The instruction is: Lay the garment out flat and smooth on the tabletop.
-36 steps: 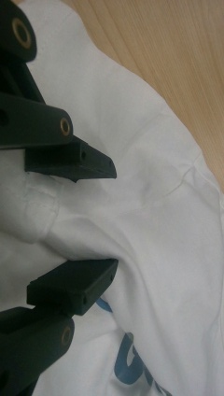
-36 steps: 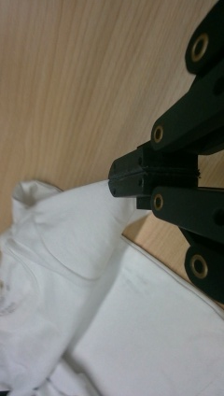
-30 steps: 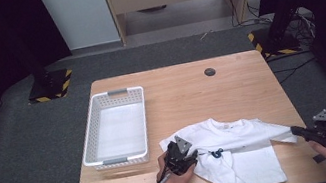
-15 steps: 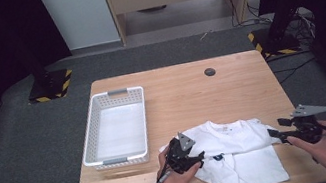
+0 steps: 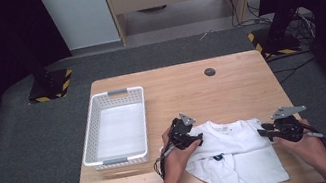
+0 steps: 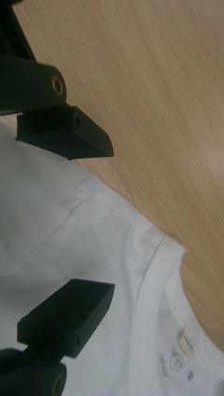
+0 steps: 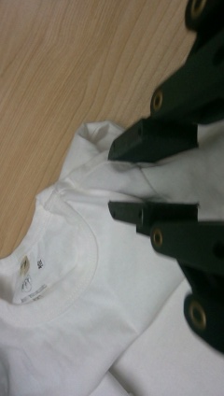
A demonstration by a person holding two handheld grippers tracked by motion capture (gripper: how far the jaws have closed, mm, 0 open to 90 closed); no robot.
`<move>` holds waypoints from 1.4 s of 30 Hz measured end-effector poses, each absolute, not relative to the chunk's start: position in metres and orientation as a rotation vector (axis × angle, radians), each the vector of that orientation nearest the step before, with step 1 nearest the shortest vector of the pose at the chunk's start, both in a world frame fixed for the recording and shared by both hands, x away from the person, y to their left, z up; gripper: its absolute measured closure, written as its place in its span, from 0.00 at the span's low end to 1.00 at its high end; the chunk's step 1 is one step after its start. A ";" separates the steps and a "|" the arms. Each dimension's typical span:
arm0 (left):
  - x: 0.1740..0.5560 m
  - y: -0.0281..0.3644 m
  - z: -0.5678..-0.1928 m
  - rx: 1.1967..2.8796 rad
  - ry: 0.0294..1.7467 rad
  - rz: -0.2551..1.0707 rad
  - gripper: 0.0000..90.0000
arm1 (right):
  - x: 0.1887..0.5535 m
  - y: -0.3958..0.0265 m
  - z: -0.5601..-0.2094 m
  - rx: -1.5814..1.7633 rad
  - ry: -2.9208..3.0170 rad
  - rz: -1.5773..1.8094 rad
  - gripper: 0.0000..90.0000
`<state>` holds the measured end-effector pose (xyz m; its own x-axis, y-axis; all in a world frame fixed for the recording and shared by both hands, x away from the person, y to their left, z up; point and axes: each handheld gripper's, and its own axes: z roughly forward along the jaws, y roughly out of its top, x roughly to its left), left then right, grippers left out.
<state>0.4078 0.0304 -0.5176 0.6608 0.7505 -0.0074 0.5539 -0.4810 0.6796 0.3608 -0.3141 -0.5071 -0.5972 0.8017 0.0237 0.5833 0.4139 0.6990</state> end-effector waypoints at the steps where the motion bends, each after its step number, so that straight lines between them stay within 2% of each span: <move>1: 0.408 0.030 -0.520 2.226 1.005 0.386 0.34 | 0.360 -0.314 -0.507 1.191 2.357 0.987 0.88; 3: 0.407 0.030 -0.524 2.231 1.020 0.373 0.39 | 0.359 -0.312 -0.507 1.151 2.385 1.005 0.94; 7: 0.406 0.028 -0.524 2.246 1.006 0.390 0.45 | 0.357 -0.312 -0.506 1.119 2.406 1.026 0.95; 10: 0.404 0.028 -0.523 2.241 1.010 0.395 0.57 | 0.355 -0.315 -0.506 1.134 2.389 1.041 0.95; 12: 0.401 0.028 -0.523 2.247 0.977 0.401 0.71 | 0.354 -0.315 -0.505 1.137 2.378 1.052 0.94; 14: 0.398 0.026 -0.523 2.255 0.965 0.402 0.80 | 0.352 -0.314 -0.505 1.133 2.373 1.056 0.94; 19: 0.395 0.020 -0.520 2.272 0.964 0.422 0.95 | 0.351 -0.309 -0.505 1.122 2.372 1.057 0.95; 34: 0.381 0.029 -0.469 2.108 0.940 0.529 0.96 | 0.351 -0.313 -0.475 1.142 2.284 1.163 0.95; 42: 0.389 0.035 -0.447 2.044 0.954 0.589 0.96 | 0.367 -0.304 -0.433 1.097 2.244 1.159 0.95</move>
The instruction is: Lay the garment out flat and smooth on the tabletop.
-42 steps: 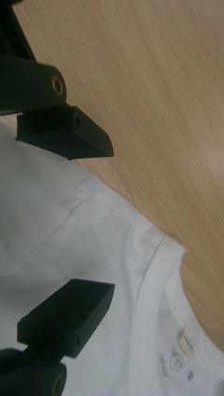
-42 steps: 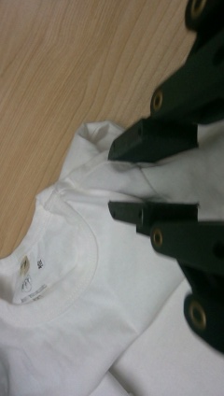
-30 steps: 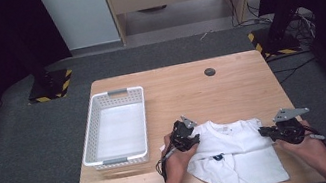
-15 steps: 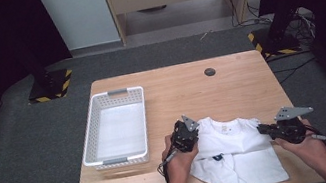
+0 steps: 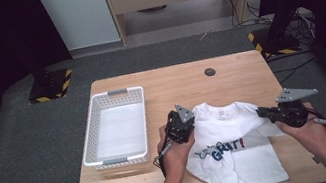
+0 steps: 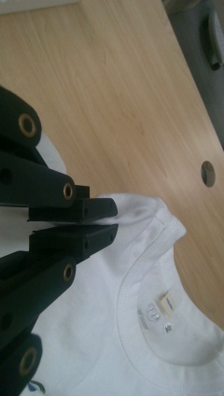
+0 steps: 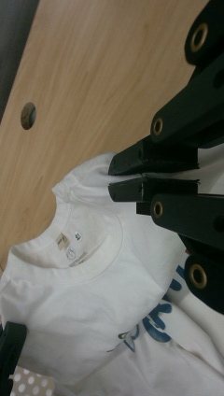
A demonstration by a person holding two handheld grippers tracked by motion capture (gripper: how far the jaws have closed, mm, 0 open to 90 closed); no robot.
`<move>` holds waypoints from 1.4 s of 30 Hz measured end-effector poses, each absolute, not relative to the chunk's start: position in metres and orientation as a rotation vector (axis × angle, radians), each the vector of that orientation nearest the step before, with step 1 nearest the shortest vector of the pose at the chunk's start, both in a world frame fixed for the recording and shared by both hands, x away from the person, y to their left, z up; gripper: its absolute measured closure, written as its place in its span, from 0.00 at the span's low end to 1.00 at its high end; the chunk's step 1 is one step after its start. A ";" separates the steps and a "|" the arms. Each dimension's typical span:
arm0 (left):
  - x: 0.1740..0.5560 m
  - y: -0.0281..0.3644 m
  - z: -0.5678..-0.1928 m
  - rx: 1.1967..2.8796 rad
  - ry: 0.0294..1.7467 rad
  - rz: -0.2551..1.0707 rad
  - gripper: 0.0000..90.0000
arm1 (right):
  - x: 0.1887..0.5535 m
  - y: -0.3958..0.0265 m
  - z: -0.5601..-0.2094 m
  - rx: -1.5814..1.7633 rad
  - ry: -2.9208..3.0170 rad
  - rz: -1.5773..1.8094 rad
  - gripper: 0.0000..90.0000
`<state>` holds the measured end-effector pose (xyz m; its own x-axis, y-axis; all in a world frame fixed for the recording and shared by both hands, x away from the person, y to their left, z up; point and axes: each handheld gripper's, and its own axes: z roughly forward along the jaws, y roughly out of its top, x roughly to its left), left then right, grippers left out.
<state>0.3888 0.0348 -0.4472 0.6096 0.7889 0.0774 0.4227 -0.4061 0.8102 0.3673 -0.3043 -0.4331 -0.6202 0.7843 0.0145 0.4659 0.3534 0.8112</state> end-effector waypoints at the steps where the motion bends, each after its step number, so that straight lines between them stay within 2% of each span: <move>1: 0.391 0.036 -0.445 2.035 0.962 0.597 0.96 | 0.371 -0.302 -0.429 1.091 2.246 1.143 0.95; 5: 0.400 0.038 -0.445 2.016 0.982 0.626 0.96 | 0.389 -0.292 -0.425 1.081 2.266 1.082 0.95; 10: 0.414 0.037 -0.453 2.027 1.003 0.603 0.96 | 0.404 -0.287 -0.435 1.121 2.289 1.056 0.95; 16: 0.432 0.032 -0.447 2.013 1.005 0.599 0.95 | 0.417 -0.288 -0.426 1.136 2.279 1.053 0.95; 25: 0.483 0.033 -0.451 2.038 1.101 0.606 0.93 | 0.474 -0.281 -0.436 1.234 2.282 1.000 0.94; 26: 0.489 0.033 -0.453 2.041 1.117 0.604 0.91 | 0.481 -0.279 -0.440 1.247 2.276 0.995 0.90; 28: 0.498 0.031 -0.462 2.082 1.154 0.626 0.79 | 0.494 -0.276 -0.452 1.293 2.238 0.968 0.72; 29: 0.498 0.031 -0.462 2.082 1.154 0.626 0.72 | 0.494 -0.276 -0.452 1.293 2.238 0.968 0.72; 30: 0.499 0.030 -0.467 2.096 1.180 0.619 0.72 | 0.499 -0.275 -0.460 1.305 2.231 0.945 0.63; 31: 0.497 0.030 -0.470 2.098 1.188 0.609 0.55 | 0.499 -0.273 -0.467 1.345 2.207 0.962 0.51; 36: 0.481 0.029 -0.472 2.109 1.188 0.568 0.36 | 0.488 -0.272 -0.467 1.339 2.220 0.983 0.42; 42: 0.451 0.026 -0.474 2.108 1.167 0.543 0.30 | 0.464 -0.271 -0.469 1.329 2.244 0.995 0.36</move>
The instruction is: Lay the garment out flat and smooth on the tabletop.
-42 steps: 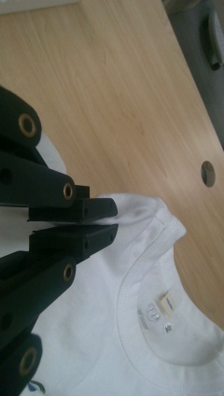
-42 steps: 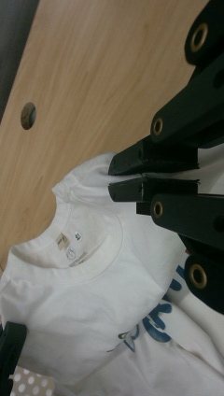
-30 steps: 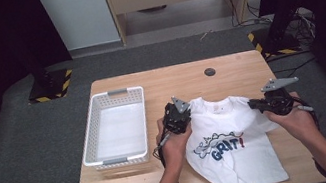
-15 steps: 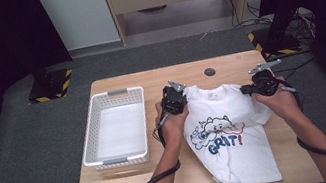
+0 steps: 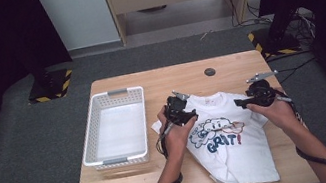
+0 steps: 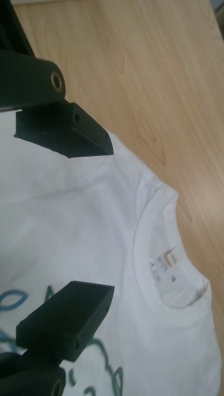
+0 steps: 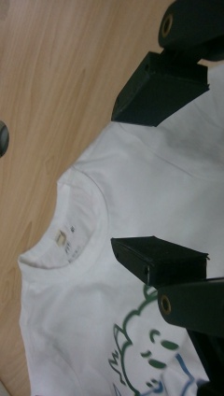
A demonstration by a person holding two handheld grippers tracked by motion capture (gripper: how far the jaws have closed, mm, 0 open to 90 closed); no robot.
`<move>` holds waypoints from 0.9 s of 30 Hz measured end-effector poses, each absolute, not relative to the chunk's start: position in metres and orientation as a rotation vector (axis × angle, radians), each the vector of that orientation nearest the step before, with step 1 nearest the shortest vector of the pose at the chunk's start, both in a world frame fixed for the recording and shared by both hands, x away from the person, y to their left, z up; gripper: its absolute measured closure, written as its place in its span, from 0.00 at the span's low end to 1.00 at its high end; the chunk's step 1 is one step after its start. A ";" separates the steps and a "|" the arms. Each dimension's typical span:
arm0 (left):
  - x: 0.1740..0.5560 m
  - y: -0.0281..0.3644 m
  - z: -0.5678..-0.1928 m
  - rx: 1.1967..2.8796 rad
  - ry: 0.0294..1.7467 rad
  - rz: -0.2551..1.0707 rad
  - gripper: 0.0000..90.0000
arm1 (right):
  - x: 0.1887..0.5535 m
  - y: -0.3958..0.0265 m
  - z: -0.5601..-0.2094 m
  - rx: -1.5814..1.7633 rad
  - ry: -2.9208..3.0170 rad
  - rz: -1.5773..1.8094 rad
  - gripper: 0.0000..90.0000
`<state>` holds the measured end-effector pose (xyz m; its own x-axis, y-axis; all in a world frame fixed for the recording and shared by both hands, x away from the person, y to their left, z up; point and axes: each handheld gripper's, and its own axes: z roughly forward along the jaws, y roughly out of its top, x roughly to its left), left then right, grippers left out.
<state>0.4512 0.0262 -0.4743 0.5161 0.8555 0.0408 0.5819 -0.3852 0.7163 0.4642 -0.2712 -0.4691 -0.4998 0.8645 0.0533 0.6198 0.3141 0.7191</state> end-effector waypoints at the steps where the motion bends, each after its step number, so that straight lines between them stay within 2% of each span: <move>1: 0.447 0.026 -0.476 2.107 1.166 0.531 0.29 | 0.460 -0.271 -0.470 1.330 2.246 1.004 0.35; 8: 0.415 0.022 -0.487 2.130 1.137 0.482 0.24 | 0.425 -0.272 -0.482 1.332 2.261 1.034 0.28; 14: 0.393 0.019 -0.491 2.146 1.105 0.495 0.16 | 0.399 -0.269 -0.495 1.311 2.296 1.031 0.21; 18: 0.367 0.019 -0.494 2.156 1.071 0.493 0.14 | 0.370 -0.267 -0.506 1.254 2.331 1.051 0.17; 27: 0.328 0.023 -0.506 2.199 1.022 0.489 0.15 | 0.330 -0.263 -0.518 1.211 2.350 1.066 0.21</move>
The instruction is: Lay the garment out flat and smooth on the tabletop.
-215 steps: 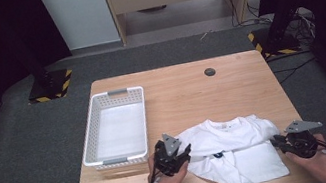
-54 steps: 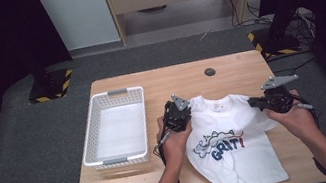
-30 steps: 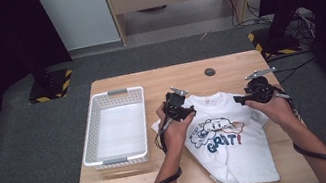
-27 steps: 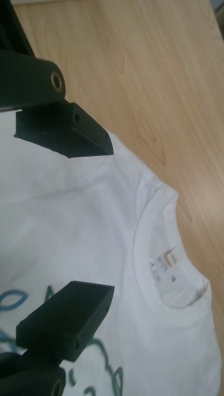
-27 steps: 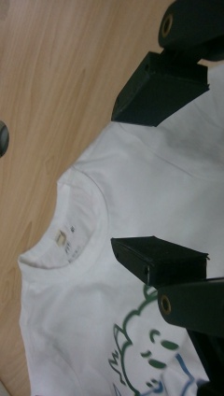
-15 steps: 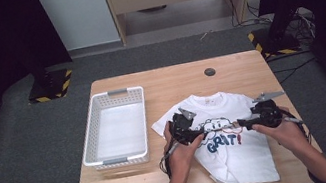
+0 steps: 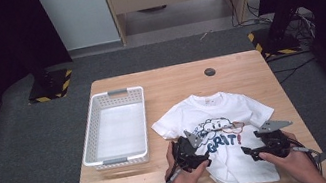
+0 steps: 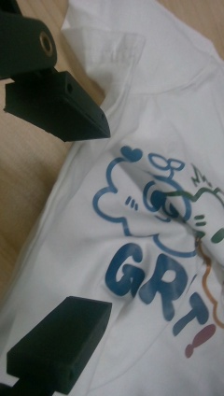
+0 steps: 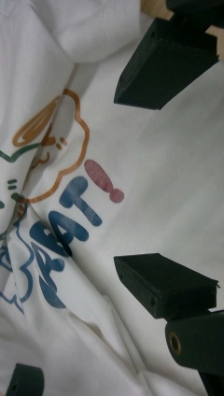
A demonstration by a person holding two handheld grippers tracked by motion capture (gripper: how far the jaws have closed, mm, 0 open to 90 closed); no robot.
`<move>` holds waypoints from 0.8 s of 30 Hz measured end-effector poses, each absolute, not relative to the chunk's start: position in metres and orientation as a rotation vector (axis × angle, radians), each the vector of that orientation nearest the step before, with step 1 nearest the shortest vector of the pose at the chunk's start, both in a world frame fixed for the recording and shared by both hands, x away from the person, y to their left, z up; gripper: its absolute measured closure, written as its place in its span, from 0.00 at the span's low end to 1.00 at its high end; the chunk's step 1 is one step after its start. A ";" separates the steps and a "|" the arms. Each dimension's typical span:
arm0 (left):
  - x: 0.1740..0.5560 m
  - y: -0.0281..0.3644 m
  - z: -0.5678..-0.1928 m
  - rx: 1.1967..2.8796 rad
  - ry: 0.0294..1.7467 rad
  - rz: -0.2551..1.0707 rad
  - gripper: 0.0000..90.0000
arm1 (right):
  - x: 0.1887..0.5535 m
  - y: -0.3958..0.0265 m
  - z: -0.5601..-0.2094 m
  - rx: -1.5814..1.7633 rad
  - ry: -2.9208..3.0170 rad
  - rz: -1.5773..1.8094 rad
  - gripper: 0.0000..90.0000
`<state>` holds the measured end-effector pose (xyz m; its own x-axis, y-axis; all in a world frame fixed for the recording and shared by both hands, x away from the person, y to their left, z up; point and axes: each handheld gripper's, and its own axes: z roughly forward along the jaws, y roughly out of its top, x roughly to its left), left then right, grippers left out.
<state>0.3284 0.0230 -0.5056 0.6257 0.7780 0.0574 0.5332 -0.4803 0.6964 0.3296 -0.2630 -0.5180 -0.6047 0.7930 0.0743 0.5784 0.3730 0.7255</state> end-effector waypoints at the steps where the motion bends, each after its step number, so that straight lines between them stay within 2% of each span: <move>1: 0.326 0.023 -0.507 2.201 1.017 0.486 0.15 | 0.327 -0.262 -0.519 1.211 2.355 1.076 0.21; 15: 0.337 0.019 -0.531 2.214 1.045 0.450 0.16 | 0.327 -0.250 -0.536 1.153 2.367 0.989 0.19; 24: 0.368 0.022 -0.535 2.147 1.129 0.457 0.14 | 0.352 -0.250 -0.538 1.156 2.340 1.001 0.18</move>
